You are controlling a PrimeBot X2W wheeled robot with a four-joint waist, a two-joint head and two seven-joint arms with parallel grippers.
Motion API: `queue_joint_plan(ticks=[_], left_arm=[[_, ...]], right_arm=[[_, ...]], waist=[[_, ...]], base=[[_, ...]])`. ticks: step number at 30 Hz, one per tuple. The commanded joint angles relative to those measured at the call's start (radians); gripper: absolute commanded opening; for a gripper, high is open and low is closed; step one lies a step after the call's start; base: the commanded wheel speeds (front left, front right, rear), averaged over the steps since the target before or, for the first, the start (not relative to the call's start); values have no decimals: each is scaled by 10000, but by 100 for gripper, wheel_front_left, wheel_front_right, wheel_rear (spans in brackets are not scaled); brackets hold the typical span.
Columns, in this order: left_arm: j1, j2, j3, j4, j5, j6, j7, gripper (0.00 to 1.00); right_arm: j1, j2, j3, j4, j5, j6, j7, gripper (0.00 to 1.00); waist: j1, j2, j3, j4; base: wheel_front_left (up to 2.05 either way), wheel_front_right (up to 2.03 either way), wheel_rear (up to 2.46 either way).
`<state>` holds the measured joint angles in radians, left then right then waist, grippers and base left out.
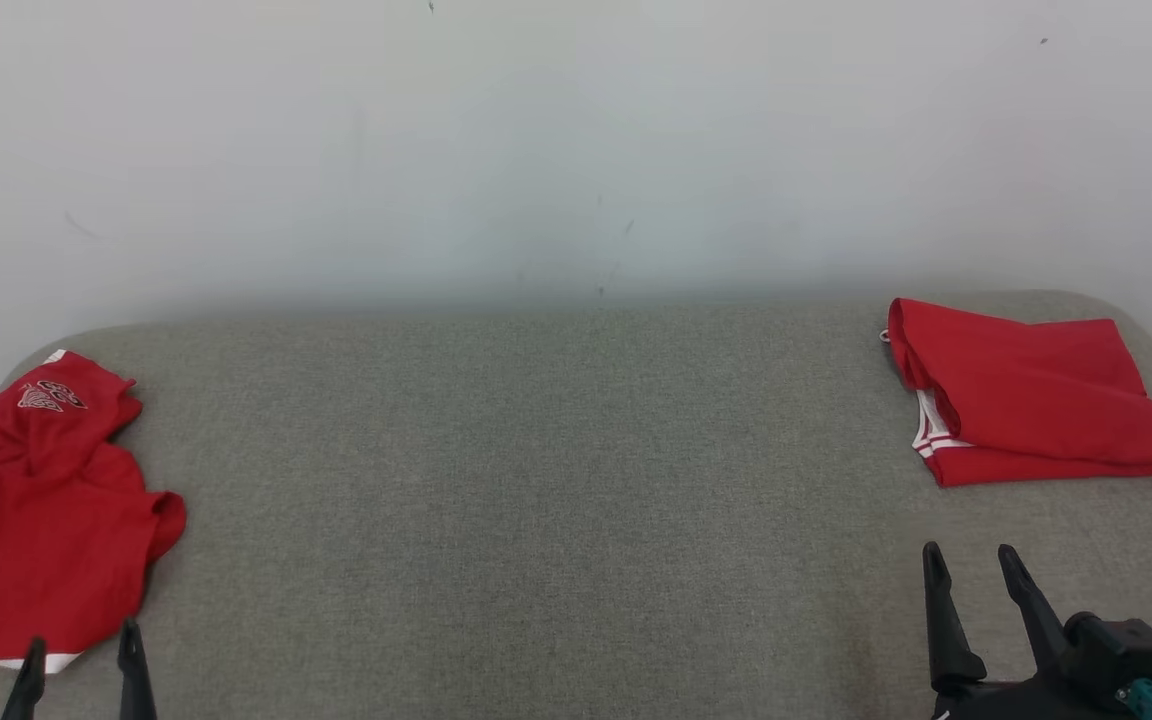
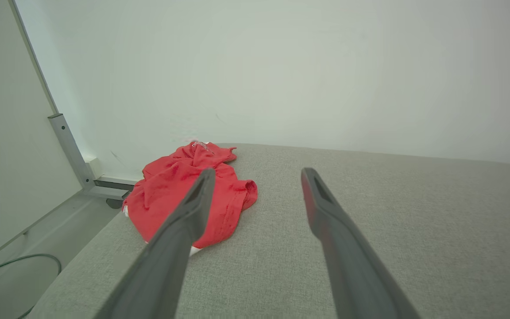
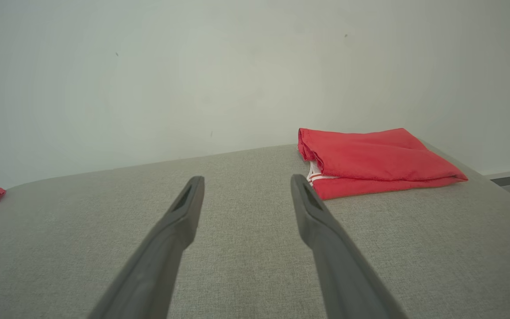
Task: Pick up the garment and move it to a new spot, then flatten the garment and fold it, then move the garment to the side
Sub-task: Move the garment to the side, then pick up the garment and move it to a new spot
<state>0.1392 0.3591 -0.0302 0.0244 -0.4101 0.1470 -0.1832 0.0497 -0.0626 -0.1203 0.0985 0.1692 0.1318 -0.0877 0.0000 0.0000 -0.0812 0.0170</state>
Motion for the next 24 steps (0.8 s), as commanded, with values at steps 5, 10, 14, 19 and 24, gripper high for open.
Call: queue_joint_plan(ticks=[5, 10, 14, 19, 24], left_arm=[[95, 22, -57, 133, -150, -251, -101, 100], [161, -9, 2, 241, -342, -314, -190, 100], [168, -85, 20, 306, -480, -383, -266, 100], [186, -94, -81, 373, -350, -328, -342, 100], [138, -42, -176, 471, -255, -262, -326, 100]], right_arm=[[1, 74, 81, 135, -88, -26, -46, 100], [31, 95, 115, 274, -138, -26, -91, 100], [51, 108, 132, 355, -117, -26, -88, 100], [17, 121, 168, 430, -91, -26, -60, 100], [11, 130, 212, 463, -98, -26, -25, 100]], waist=[[0, 0, -89, 59], [0, 0, -137, 103], [0, 0, -139, 140], [0, 0, -120, 166], [0, 0, -82, 185]], base=[[0, 0, 0], [0, 0, 0], [0, 0, 0], [0, 0, 0], [0, 0, 0]])
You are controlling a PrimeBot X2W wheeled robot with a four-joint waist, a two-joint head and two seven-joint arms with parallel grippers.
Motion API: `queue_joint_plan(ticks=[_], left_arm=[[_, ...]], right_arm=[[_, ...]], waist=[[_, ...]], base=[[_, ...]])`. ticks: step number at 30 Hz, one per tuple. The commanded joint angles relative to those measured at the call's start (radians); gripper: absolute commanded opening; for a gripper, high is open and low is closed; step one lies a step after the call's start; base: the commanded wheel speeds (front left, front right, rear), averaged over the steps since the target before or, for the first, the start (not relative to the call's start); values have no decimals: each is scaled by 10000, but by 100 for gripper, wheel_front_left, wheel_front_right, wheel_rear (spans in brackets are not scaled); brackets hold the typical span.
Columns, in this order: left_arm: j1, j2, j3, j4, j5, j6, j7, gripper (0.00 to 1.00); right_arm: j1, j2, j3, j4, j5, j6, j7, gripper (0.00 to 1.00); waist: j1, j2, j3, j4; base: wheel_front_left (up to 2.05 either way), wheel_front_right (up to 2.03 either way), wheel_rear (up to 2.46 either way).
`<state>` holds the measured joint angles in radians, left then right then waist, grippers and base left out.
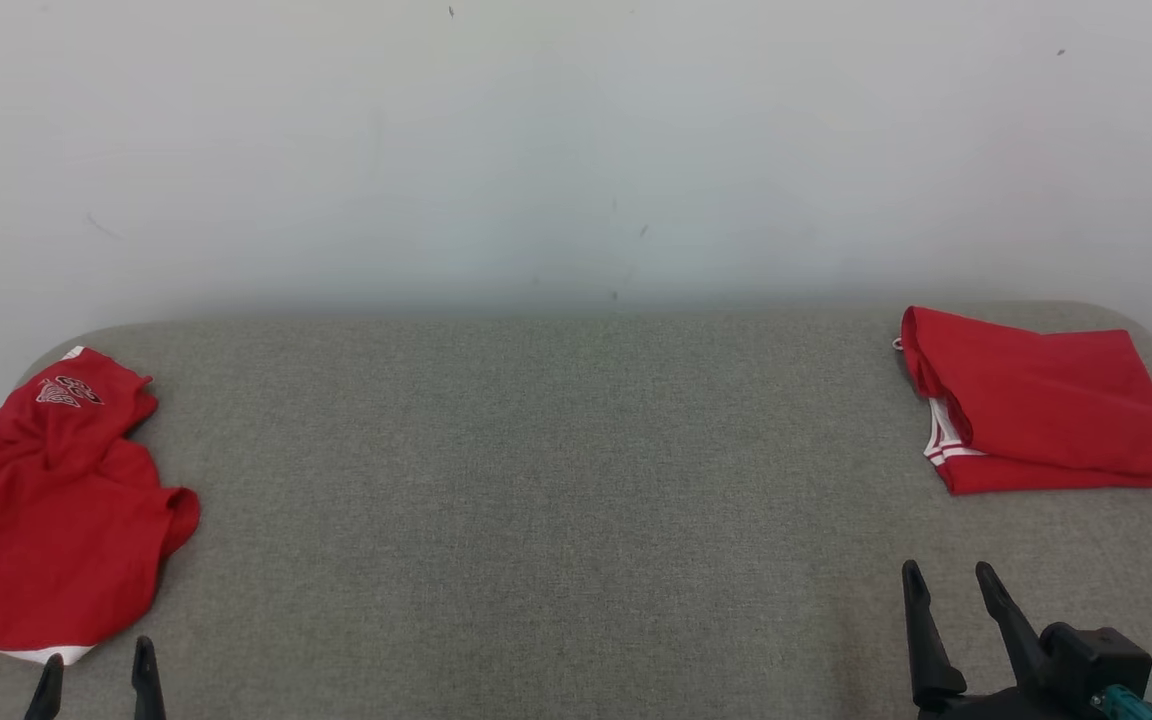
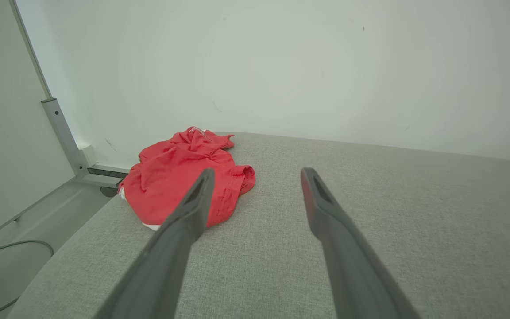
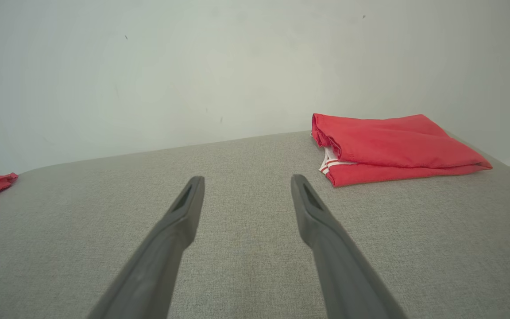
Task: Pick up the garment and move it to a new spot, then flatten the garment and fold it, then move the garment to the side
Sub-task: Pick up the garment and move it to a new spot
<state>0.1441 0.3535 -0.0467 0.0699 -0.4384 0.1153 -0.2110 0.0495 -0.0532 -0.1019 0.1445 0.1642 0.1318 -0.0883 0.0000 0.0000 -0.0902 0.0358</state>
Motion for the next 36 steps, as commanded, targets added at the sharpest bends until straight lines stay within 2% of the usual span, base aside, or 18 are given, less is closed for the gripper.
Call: queue_joint_plan(ticks=[1, 17, 36], left_arm=[[94, 25, -28, 30, 51, 62, -35, 100], [176, 479, -412, -548, 645, 513, 823, 100], [348, 607, -454, -973, 450, 650, 1026, 100]], right_arm=[[18, 37, 27, 2, -49, -26, -13, 100], [52, 44, 50, -250, -283, -26, 289, 100], [177, 45, 18, -416, -229, -27, 411, 100]], waist=[[0, 0, 12, -1], [0, 0, 36, 38], [0, 0, 17, 35]], base=[[0, 0, 0], [0, 0, 0], [0, 0, 0]])
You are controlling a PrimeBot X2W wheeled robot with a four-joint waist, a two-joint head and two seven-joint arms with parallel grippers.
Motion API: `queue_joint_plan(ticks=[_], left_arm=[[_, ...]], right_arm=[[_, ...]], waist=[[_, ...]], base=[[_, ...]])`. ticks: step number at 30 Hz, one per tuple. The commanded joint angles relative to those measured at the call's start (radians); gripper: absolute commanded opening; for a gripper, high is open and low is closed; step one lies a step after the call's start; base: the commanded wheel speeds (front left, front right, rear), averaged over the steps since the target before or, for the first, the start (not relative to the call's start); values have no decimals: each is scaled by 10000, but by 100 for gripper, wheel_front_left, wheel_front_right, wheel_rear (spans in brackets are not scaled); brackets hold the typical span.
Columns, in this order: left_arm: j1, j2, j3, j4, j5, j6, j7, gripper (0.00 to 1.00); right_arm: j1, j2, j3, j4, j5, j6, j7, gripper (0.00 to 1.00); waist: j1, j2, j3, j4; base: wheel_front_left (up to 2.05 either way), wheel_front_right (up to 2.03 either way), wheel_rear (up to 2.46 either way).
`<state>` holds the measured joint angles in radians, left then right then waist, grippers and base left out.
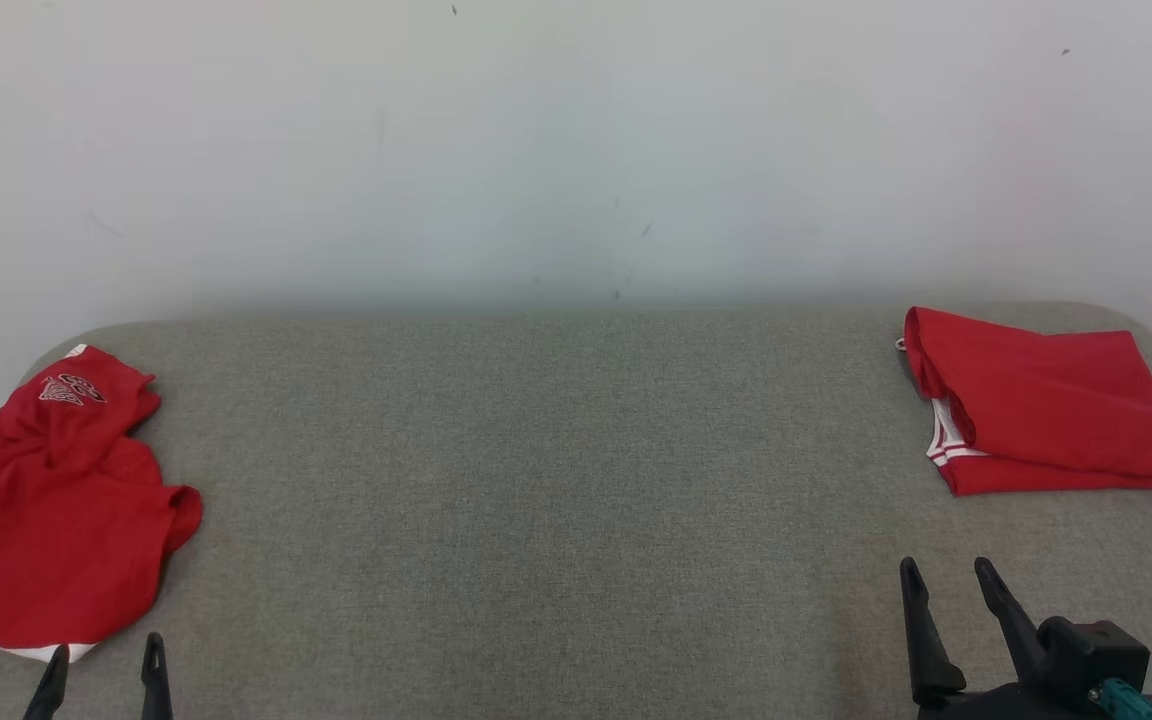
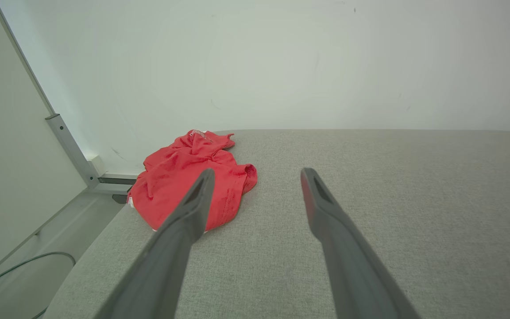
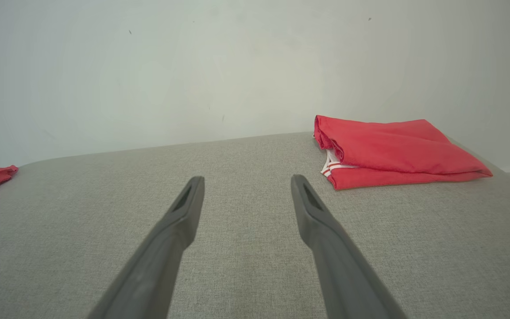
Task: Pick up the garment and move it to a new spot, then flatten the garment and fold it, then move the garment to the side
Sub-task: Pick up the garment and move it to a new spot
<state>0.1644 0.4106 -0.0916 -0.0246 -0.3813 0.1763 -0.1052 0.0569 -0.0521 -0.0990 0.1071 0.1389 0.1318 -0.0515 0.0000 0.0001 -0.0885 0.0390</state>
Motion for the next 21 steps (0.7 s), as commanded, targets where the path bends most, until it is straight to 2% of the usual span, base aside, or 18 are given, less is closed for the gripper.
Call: queue_joint_plan(ticks=[1, 13, 21], left_arm=[[151, 35, -10, -26, -117, 48, -36, 100], [209, 88, 12, -4, -183, 55, -114, 100], [18, 126, -52, -46, -167, 79, -51, 100]], right_arm=[[113, 32, -10, -45, 28, -27, 49, 100], [178, 33, -37, -57, 70, -27, 37, 100], [247, 33, -91, -25, 141, -27, -2, 100]], waist=[[0, -1, -2, 5], [0, -1, -8, 99], [0, -1, 35, 547]], base=[[0, 0, 0], [0, 0, 0], [0, 0, 0]])
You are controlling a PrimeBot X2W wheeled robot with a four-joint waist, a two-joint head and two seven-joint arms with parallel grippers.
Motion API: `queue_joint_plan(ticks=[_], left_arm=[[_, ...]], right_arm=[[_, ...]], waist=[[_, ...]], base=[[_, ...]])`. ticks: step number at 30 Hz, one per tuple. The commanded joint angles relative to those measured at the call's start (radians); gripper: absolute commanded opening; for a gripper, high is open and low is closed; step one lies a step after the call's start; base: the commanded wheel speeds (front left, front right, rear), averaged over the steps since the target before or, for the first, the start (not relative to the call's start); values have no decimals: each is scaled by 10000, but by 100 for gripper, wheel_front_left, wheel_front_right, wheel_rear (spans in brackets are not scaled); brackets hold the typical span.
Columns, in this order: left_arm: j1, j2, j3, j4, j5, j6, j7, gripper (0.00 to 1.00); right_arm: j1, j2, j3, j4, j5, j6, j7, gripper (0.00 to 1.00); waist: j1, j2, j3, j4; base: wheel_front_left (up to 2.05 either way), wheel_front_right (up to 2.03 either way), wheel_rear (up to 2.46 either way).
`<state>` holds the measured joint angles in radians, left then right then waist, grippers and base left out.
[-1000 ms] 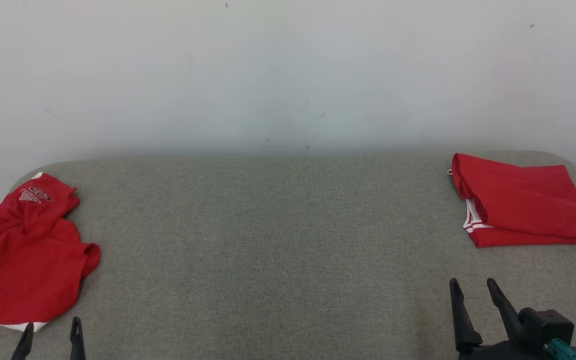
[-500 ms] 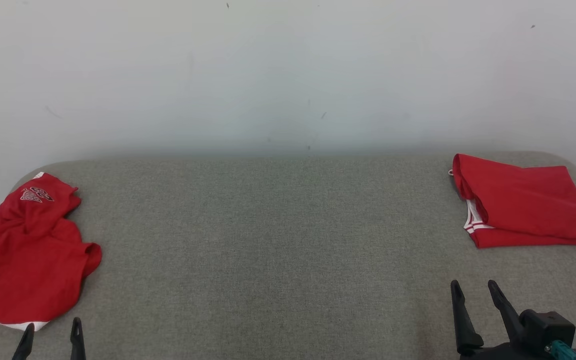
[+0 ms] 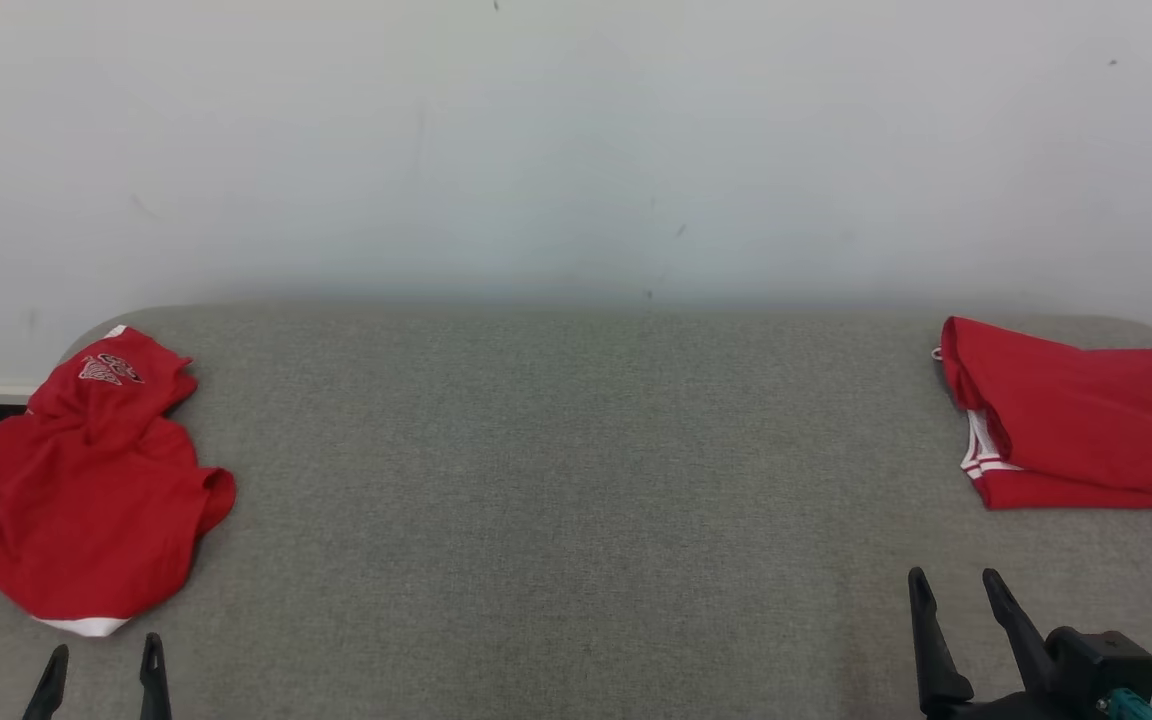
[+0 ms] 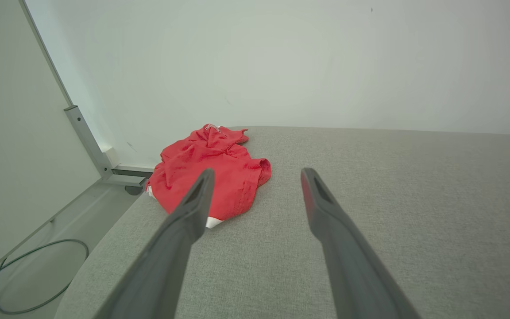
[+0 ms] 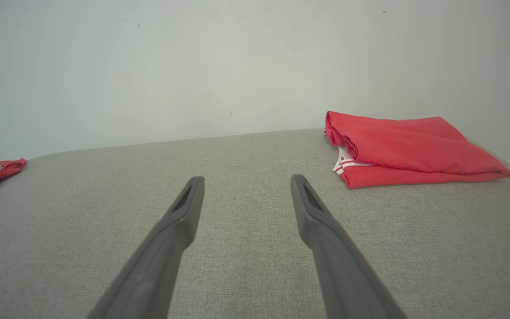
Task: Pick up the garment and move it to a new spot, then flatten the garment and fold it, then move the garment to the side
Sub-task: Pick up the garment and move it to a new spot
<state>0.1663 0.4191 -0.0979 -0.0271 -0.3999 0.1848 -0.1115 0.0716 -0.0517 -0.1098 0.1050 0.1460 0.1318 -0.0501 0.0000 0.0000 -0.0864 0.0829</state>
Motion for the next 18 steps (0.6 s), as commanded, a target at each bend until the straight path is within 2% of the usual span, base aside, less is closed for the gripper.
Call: queue_joint_plan(ticks=[1, 18], left_arm=[[-25, 54, -19, -33, 34, -3, 35, 100], [88, 285, 257, -264, -103, 265, 141, 100]], right_arm=[[119, 29, -6, 14, 91, -27, -21, 100], [215, 28, -161, 378, 269, -27, -270, 100]], waist=[[0, 0, 27, 225], [0, 0, 97, 2764]], base=[[0, 0, 0], [0, 0, 0]])
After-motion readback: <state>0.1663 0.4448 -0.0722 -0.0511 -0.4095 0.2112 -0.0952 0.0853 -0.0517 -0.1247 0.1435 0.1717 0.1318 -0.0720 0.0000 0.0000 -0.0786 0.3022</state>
